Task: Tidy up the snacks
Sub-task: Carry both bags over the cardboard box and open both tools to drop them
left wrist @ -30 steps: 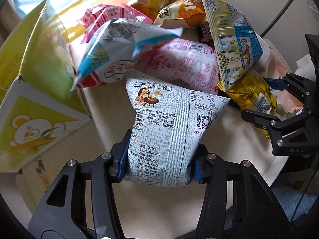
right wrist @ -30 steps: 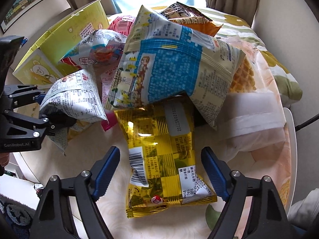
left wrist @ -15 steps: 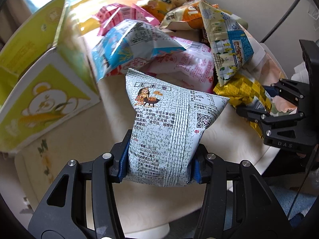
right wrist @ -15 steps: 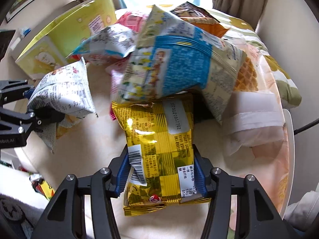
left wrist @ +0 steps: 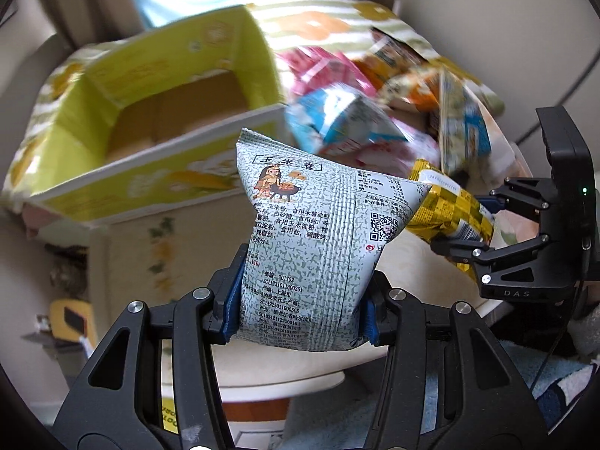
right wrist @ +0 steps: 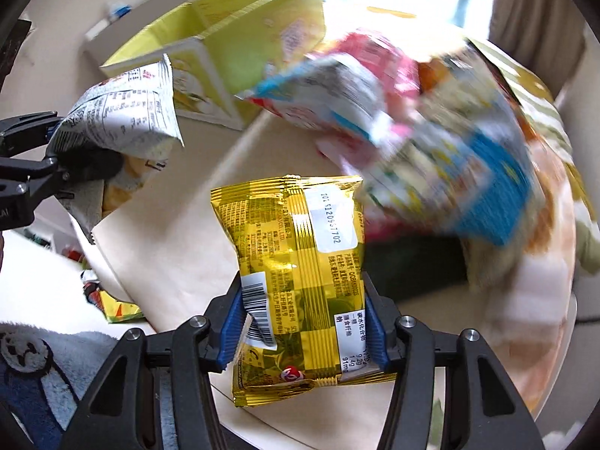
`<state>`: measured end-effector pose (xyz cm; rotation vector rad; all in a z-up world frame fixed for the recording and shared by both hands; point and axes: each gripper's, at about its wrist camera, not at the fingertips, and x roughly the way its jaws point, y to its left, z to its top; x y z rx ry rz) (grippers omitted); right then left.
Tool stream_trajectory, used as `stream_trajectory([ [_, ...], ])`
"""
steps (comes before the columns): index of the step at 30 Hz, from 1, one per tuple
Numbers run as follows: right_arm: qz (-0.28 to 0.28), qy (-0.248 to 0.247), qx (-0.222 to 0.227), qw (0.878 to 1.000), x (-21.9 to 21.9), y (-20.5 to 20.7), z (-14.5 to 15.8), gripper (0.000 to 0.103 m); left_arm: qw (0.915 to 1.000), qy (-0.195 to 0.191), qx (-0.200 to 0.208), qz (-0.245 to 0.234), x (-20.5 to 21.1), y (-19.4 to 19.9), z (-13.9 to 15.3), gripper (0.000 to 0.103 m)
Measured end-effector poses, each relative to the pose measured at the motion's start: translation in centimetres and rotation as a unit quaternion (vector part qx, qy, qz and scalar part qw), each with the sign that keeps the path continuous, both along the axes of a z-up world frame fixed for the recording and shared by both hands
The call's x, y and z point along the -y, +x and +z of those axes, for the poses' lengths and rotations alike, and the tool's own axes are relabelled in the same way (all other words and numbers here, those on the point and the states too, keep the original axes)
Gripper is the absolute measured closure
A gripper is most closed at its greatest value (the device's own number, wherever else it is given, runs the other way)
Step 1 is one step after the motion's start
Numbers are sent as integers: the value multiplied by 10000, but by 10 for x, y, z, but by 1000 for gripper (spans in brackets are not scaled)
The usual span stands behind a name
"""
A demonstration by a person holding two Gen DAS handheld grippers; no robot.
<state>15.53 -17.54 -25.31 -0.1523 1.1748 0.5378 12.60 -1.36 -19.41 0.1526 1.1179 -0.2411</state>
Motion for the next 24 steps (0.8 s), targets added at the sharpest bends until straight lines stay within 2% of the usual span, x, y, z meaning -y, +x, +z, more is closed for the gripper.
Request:
stream_trajectory([
  [4,348,43,211,9992,-23,6,24,52,9994,-116,180,277,-17,-3,21,57],
  [10,516,3,598,9969,-47,18,70,52,9962,-345,622,511,-46,11,62,57],
  [14,456,-92,922,9947,-61,35,103,52,9930,-463,937,556,-72,33,87,57],
  [17,381,-131,1157,9925,-72,53,127,52,9912,-409,1134,551,-93,54,102,57],
  [24,86,-84,1586,9873,-125,98,171,52,9873,-316,1359,757,-155,117,127,57],
])
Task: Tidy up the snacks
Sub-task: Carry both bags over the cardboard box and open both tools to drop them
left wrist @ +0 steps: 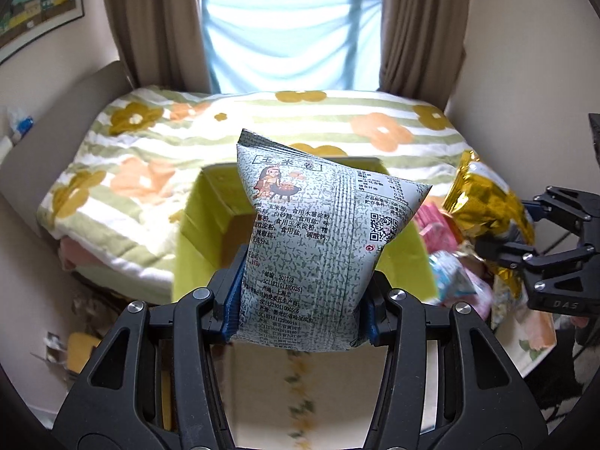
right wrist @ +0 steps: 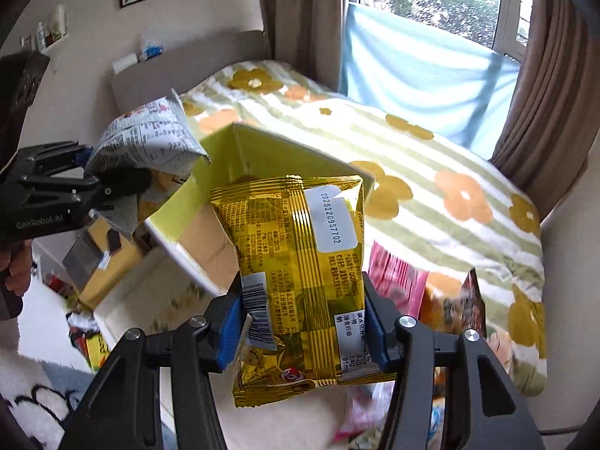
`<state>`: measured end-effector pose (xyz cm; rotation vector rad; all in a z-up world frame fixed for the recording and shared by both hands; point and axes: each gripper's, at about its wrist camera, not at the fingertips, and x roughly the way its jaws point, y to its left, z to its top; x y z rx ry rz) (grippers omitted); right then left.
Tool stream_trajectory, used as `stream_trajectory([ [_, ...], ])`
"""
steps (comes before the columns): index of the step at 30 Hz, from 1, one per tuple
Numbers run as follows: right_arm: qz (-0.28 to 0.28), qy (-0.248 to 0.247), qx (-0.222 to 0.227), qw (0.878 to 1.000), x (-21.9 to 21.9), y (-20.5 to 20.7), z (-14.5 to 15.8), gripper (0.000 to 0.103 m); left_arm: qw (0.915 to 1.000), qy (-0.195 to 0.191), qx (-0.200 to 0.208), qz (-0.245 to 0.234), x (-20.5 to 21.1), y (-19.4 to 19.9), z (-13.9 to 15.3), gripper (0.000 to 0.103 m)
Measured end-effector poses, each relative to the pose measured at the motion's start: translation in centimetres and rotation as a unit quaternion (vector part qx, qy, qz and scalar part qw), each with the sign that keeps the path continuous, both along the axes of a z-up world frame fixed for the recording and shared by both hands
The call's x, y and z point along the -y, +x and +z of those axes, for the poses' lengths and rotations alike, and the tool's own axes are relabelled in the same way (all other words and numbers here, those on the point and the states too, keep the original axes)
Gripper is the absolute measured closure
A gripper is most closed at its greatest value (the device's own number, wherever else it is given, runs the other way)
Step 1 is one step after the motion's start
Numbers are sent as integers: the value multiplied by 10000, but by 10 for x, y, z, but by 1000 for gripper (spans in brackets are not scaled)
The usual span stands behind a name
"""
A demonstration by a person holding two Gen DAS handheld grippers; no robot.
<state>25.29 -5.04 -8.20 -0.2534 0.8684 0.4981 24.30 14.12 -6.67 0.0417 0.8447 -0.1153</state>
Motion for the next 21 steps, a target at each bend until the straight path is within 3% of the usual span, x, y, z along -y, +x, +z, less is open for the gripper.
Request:
stream_trajectory([
  [6,-301,178,-23,9994,-46,47,5,52,9998,-58,-206,-9,-41,62,-9,57],
  [12,-749,223,-278,9966,-72,91,-15,52,9972,-29,-717,-222,-54,120,-49,57],
  [16,-1016,255,-484,9933,-78,107,-24,52,9943,12,-1012,-330,-49,136,-76,57],
  [17,-1045,256,-531,9928,-79,111,-27,52,9946,61,-999,-279,-50,139,-80,54],
  [18,-1054,248,-555,9926,-79,113,-29,52,9949,155,-963,-246,-50,140,-82,41],
  [19,-1065,225,-582,9924,-80,116,-32,52,9952,286,-909,-236,-49,141,-84,26],
  [20,-1074,199,-613,9921,-82,121,-35,52,9954,372,-851,-231,-49,141,-85,1],
  [21,-1081,188,-643,9919,-84,123,-36,52,9959,409,-768,-232,-49,139,-84,0],
])
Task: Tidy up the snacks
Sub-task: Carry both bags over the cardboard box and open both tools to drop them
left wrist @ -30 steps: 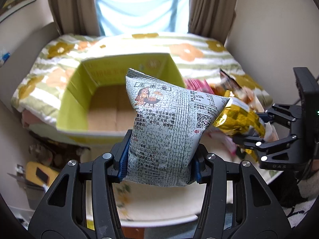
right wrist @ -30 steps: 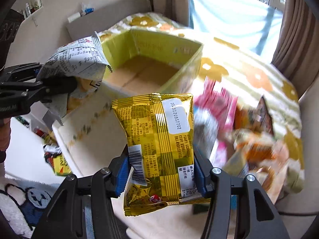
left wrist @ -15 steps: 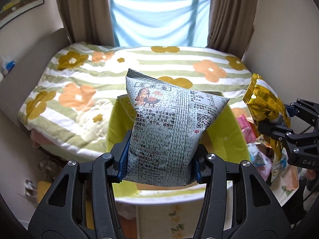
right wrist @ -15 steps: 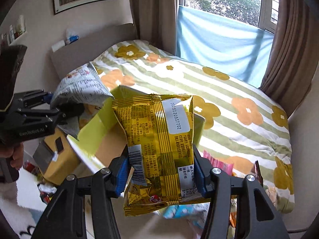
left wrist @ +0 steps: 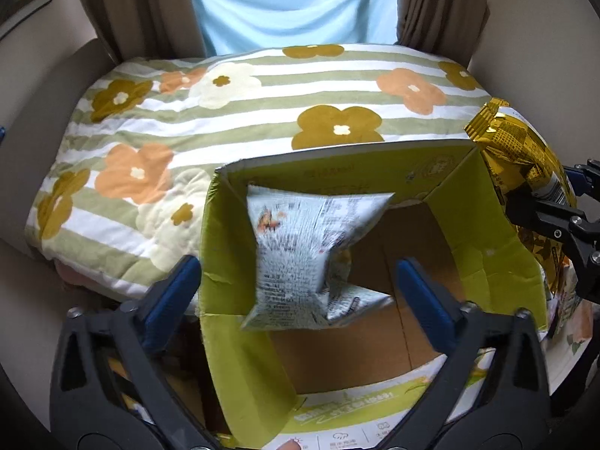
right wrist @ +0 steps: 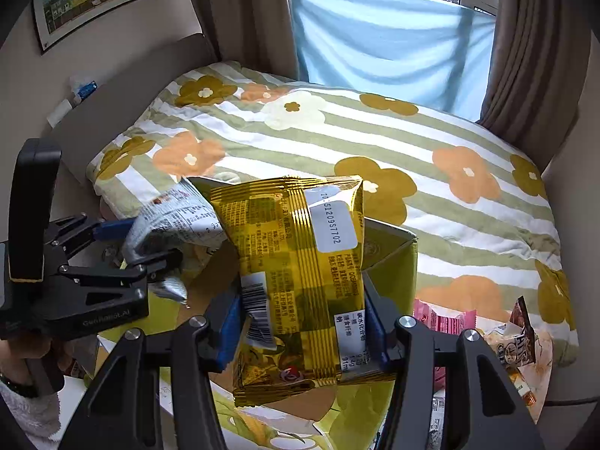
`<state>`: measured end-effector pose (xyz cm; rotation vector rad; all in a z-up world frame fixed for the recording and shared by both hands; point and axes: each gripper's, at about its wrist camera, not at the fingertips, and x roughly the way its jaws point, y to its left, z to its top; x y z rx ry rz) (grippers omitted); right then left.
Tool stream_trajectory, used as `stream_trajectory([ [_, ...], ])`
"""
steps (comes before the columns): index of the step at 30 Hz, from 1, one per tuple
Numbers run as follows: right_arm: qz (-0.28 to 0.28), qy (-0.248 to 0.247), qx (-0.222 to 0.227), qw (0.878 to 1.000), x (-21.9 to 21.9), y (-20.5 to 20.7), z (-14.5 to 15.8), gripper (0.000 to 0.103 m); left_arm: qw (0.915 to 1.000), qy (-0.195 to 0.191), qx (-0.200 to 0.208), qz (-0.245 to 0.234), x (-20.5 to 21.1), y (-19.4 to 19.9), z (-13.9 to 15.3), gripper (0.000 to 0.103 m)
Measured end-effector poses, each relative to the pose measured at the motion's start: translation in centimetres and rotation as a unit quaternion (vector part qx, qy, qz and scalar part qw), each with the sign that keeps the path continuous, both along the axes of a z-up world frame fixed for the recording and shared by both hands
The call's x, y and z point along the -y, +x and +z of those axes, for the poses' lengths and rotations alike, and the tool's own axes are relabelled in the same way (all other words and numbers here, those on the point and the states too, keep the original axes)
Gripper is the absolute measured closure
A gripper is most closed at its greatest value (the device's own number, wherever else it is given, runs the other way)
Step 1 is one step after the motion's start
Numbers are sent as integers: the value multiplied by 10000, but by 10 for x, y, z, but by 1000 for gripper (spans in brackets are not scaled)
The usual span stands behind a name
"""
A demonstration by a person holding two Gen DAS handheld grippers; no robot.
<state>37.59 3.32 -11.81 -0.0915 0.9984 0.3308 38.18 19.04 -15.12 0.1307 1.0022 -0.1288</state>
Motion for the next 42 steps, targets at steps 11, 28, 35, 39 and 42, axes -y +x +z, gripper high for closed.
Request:
stream_trajectory([
  [11,-58,-103,-533,9985,0,6,-45,52,9990,-146,-375,187,-3,-24,-22,0],
  [28,-425,-30,-627,9971,4,0,-57,2,9991,-44,-207,357,-6,-51,-9,0],
  [35,-280,68,-467,9985,4,-20,-33,2,9993,-110,-8,371,-6,-69,7,0],
  [39,-345,-59,-255,9991,4,-34,-19,2,9993,-142,127,311,-4,-80,18,0],
  [42,-422,-58,-149,9990,6,-44,-7,2,9993,-169,216,245,0,-88,26,0],
])
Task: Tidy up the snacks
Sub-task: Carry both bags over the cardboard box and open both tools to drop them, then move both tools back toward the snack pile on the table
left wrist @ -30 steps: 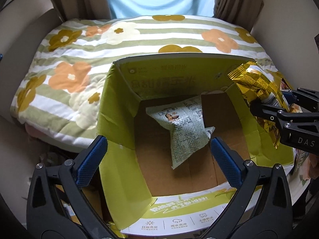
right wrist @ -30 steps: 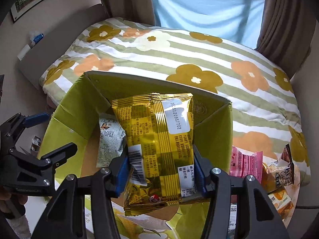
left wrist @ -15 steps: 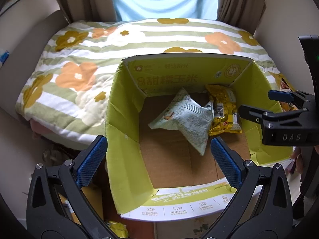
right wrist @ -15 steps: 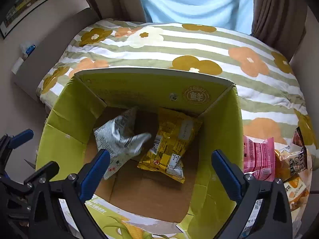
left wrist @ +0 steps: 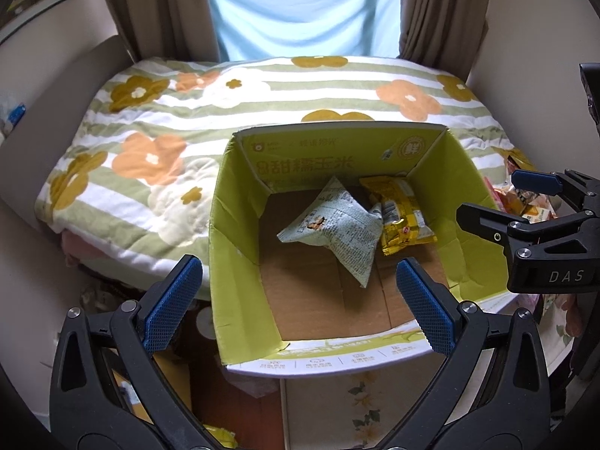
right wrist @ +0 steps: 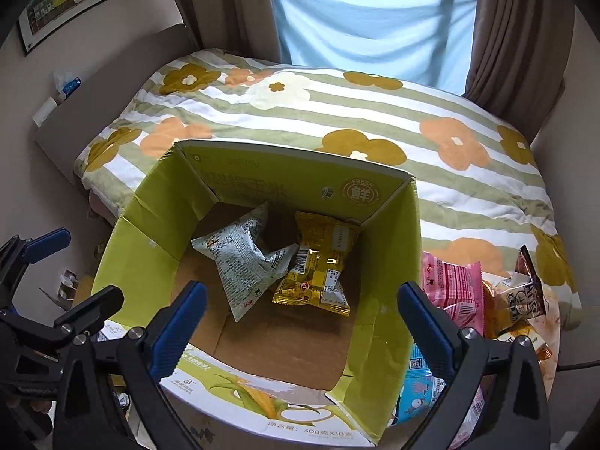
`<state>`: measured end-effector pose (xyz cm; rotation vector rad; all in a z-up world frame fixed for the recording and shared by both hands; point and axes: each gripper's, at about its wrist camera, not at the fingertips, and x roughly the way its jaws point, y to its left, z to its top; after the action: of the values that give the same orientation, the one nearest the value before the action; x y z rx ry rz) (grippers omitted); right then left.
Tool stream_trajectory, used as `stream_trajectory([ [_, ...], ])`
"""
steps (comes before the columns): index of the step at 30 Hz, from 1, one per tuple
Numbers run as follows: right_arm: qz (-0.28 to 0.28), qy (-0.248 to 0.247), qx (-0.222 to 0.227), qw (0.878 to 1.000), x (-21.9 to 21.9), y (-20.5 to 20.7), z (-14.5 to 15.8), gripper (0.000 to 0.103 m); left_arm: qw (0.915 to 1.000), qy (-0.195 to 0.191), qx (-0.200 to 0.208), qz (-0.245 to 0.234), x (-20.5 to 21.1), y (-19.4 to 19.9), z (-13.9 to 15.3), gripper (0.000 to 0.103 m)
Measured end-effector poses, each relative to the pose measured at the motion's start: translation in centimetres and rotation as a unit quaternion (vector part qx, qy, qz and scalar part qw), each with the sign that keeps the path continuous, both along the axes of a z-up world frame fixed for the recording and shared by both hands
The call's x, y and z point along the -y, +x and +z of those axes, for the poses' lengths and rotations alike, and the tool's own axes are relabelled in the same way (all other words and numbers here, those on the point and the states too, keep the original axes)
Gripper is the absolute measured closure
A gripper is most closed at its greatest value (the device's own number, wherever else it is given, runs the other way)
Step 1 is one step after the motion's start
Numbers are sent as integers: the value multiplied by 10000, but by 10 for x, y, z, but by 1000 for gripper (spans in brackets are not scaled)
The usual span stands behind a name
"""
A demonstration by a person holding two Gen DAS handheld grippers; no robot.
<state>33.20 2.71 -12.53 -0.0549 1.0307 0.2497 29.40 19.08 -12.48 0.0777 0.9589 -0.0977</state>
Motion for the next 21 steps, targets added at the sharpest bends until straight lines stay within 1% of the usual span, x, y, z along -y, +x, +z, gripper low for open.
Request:
stream_trajectory([
  [5,-86,-6,159,9998,7,-19,18,2,9998,-41,150,-120,10,-13,14,0],
  [10,-143,-4,385,9992,27,-41,35,2,9991,-133,324,-255,33,-26,28,0],
  [14,-203,109,555,9982,61,-60,47,2,9982,-197,459,-337,61,-39,40,0],
  [16,-253,84,607,9978,78,-67,51,2,9976,-222,534,-372,78,-45,45,0],
  [18,-327,39,702,9970,102,-76,54,2,9972,-259,572,-401,98,-50,49,0],
  [21,-472,42,705,9964,141,-90,55,2,9967,-379,541,-472,132,-57,51,0],
])
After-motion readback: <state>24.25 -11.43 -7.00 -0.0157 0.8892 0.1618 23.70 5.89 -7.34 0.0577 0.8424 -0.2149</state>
